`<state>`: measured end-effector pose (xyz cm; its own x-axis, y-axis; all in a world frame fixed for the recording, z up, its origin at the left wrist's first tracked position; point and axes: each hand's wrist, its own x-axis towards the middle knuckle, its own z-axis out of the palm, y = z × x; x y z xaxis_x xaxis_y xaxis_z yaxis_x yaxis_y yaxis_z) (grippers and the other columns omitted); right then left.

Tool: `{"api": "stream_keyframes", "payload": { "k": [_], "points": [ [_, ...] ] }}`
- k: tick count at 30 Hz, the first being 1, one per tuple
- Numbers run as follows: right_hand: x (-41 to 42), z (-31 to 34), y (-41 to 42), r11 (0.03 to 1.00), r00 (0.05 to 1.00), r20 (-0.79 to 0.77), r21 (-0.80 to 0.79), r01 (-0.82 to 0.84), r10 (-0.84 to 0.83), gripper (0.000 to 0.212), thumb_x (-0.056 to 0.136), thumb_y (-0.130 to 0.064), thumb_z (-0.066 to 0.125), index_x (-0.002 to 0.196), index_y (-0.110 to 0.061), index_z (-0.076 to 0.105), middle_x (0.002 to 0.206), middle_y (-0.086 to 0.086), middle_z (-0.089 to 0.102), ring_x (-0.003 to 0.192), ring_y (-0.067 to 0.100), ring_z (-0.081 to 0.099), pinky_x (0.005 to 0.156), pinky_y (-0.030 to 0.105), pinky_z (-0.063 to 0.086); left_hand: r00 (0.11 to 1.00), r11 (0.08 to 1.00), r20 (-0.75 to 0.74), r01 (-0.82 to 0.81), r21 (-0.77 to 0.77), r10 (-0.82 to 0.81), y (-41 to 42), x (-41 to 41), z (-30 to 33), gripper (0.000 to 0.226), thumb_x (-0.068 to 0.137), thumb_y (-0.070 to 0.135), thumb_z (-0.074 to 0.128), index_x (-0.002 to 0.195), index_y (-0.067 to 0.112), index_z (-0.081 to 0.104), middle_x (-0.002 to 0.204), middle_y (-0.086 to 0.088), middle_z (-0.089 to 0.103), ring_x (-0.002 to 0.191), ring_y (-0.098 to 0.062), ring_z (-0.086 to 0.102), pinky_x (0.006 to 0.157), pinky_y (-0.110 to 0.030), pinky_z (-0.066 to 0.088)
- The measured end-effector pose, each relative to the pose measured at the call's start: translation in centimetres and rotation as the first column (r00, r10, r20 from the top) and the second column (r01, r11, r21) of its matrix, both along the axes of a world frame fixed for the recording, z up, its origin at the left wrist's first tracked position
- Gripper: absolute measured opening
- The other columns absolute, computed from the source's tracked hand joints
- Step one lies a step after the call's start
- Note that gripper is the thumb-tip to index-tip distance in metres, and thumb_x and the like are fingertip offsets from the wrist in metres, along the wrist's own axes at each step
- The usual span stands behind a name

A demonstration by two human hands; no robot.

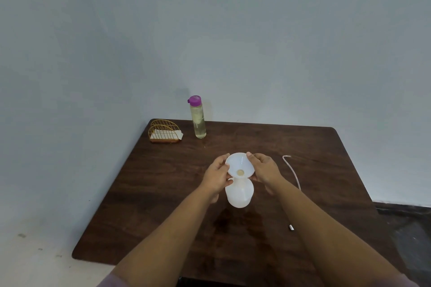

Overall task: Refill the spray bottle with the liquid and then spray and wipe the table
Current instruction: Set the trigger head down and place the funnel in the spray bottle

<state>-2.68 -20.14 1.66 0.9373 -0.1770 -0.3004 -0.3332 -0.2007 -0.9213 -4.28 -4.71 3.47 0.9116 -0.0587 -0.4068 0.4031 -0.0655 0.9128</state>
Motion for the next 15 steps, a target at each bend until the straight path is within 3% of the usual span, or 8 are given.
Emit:
{"api": "stream_keyframes", "payload": {
  "k": [2, 7, 15],
  "points": [
    [0.13, -0.02, -0.06, 0.999, 1.000, 0.014, -0.037, 0.000, 0.000, 0.029, 0.094, -0.047, 0.052, 0.105, -0.022, 0.061, 0.111, 0.003, 0.063, 0.097, 0.021, 0.063, 0.083, 0.042, 0.059, 1.000, 1.000, -0.011, -0.011, -0.019, 0.010, 0.03, 0.04, -0.06, 0.039, 0.104, 0.016, 0.043, 0.142, 0.024, 0.046, 0.137, -0.003, 0.052, 0.117, -0.023, 0.058, 0.091, -0.035, 0.055],
    [0.14, -0.19, -0.16, 0.997, 1.000, -0.009, -0.073, -0.001, 0.001, 0.040, 0.092, -0.051, 0.052, 0.115, -0.019, 0.060, 0.117, 0.004, 0.059, 0.100, 0.021, 0.061, 0.081, 0.040, 0.059, 0.999, 0.998, -0.038, -0.038, -0.039, 0.037, -0.09, 0.06, 0.08, 0.041, 0.104, 0.022, 0.045, 0.144, 0.025, 0.042, 0.140, -0.003, 0.052, 0.116, -0.022, 0.058, 0.081, -0.029, 0.055],
    [-0.05, 0.74, -0.67, 0.997, 0.999, -0.002, -0.073, -0.041, 0.041, 0.043, 0.089, -0.058, 0.052, 0.108, -0.020, 0.061, 0.110, 0.001, 0.063, 0.100, 0.019, 0.061, 0.088, 0.041, 0.056, 0.993, 0.993, -0.017, -0.114, -0.022, 0.113, 0.12, 0.28, 0.16, 0.054, 0.102, 0.030, 0.048, 0.151, 0.019, 0.028, 0.144, -0.008, 0.049, 0.114, -0.020, 0.057, 0.098, -0.037, 0.049]
  ]
}}
